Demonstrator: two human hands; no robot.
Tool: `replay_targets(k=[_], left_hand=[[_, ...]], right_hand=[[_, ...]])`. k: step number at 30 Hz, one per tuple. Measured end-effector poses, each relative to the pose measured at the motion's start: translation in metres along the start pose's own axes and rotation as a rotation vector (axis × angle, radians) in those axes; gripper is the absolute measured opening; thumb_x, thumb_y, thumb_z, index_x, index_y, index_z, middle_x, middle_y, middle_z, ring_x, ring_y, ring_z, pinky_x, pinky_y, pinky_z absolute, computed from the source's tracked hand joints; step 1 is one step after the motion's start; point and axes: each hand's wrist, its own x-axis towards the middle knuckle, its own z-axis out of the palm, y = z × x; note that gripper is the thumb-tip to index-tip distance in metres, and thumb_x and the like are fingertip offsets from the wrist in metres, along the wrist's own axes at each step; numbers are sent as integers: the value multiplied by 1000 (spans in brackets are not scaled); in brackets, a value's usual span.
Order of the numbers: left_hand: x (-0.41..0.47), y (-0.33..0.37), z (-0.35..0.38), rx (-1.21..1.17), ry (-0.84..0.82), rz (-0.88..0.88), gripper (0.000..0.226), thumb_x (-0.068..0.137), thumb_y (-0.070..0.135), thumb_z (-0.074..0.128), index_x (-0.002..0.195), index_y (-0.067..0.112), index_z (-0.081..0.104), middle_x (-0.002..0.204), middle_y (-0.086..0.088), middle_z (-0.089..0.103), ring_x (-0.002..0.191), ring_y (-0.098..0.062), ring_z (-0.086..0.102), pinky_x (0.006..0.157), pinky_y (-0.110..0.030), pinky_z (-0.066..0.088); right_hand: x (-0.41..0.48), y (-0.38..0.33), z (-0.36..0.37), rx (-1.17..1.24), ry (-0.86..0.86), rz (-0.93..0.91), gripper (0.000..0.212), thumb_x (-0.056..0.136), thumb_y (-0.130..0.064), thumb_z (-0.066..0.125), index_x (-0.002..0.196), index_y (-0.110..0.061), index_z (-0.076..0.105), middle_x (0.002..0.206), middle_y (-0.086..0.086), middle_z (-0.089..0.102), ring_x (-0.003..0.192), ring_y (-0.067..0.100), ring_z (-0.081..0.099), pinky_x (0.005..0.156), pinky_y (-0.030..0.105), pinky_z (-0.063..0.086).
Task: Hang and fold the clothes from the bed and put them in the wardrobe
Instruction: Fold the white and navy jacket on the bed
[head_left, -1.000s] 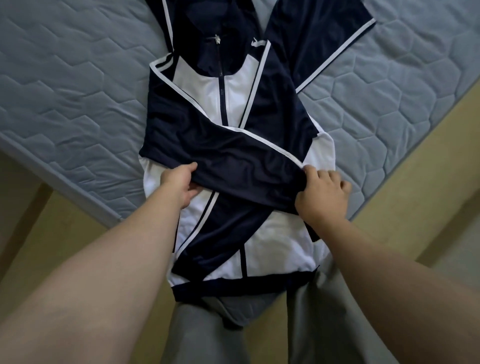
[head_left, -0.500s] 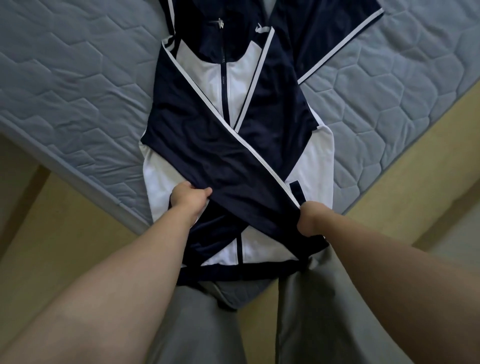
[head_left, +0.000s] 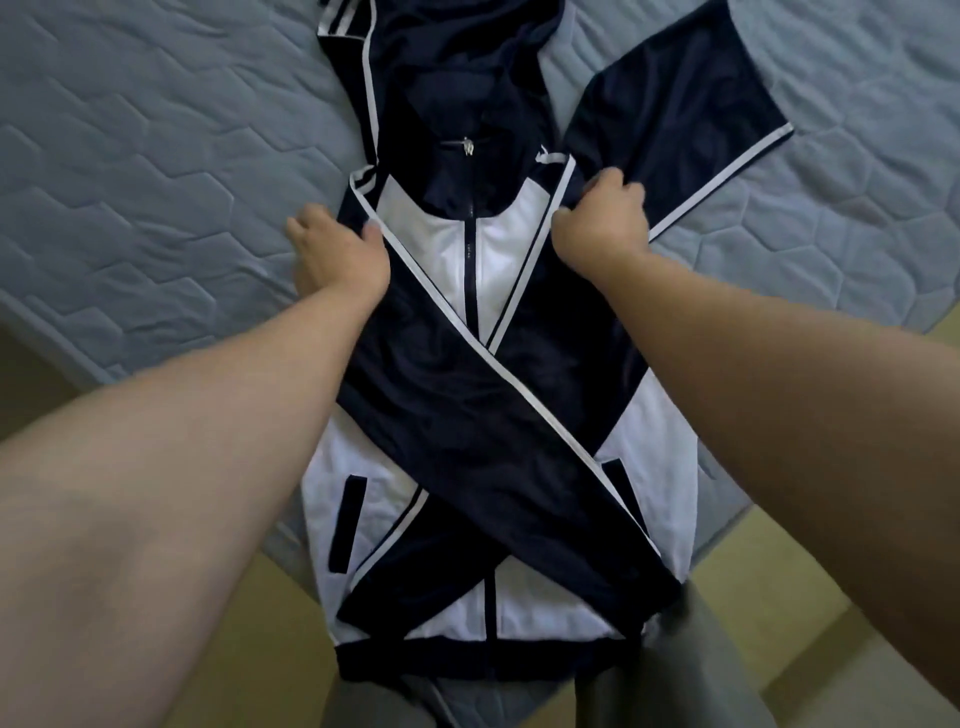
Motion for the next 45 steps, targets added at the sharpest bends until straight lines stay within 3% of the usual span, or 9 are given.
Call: replay_targets(k=[6, 10, 14, 18, 22, 27, 31, 36, 45], left_hand=[[65, 37, -1, 183, -200, 105, 49, 94, 49, 53, 108, 6, 70, 102, -17, 73, 101, -31, 69, 89, -37, 53], [78, 39, -9, 136, -292, 3, 29, 89, 28, 68, 103, 4, 73, 97, -15, 75, 93, -26, 73, 86, -38, 59], [79, 38, -25, -43, -363, -116, 16, 95, 19, 66, 104, 6, 66, 70, -11, 75, 81, -29, 75, 76, -39, 59], [89, 51, -49, -213, -342, -129, 25, 102, 17, 57, 79, 12, 48, 32, 1, 52, 60, -26, 67, 58, -29, 52], [95, 68, -85, -374, -171, -21, 12, 100, 17, 56, 87, 18, 58, 36, 1, 56, 48, -16, 69, 46, -28, 55], [48, 44, -116, -418, -103, 244, 13, 91, 31, 61, 83, 22, 64, 78, -6, 73, 73, -21, 75, 73, -39, 61], [-50, -37, -120, -199, -84, 496, 17, 80, 24, 70, 89, 10, 70, 90, -12, 68, 84, -23, 62, 74, -22, 42], [-150, -143, -100, -67, -349, 531, 25, 67, -14, 62, 80, 7, 63, 95, -9, 57, 83, -30, 58, 75, -29, 45], [-197, -222, -19, 444, -683, 536, 24, 81, -3, 60, 101, 10, 56, 117, -10, 43, 87, -32, 53, 64, -39, 44]], right_hand=[[60, -25, -1, 180, -56, 83, 22, 95, -27, 59, 79, -12, 55, 106, 12, 71, 79, 25, 65, 77, 34, 58], [63, -34, -14, 13, -49, 130, 16, 97, -19, 63, 110, -10, 64, 89, 3, 67, 65, 22, 61, 52, 29, 40], [59, -39, -23, -74, 132, 77, 16, 85, -8, 68, 76, -12, 56, 82, 7, 67, 64, 22, 65, 50, 28, 49], [55, -65, -33, -26, 240, -32, 14, 80, -10, 69, 81, -15, 56, 86, 2, 63, 67, 15, 57, 52, 28, 47], [50, -96, -48, 177, 226, -105, 8, 91, -19, 57, 95, -17, 51, 106, 6, 62, 89, 28, 68, 80, 41, 59], [-23, -80, -68, 313, 263, -271, 13, 87, -24, 58, 79, -28, 48, 80, -11, 61, 76, 8, 67, 70, 22, 55], [-119, -7, -59, 182, 206, -363, 13, 81, -20, 62, 84, -22, 49, 72, -16, 55, 70, 3, 53, 66, 14, 41], [-203, 105, -25, -140, -105, -372, 25, 79, -3, 66, 79, -15, 45, 89, 5, 49, 78, 28, 48, 63, 34, 31], [-217, 188, 45, -730, -489, -323, 25, 89, -16, 55, 114, -16, 54, 131, 0, 41, 101, 27, 52, 70, 40, 52]])
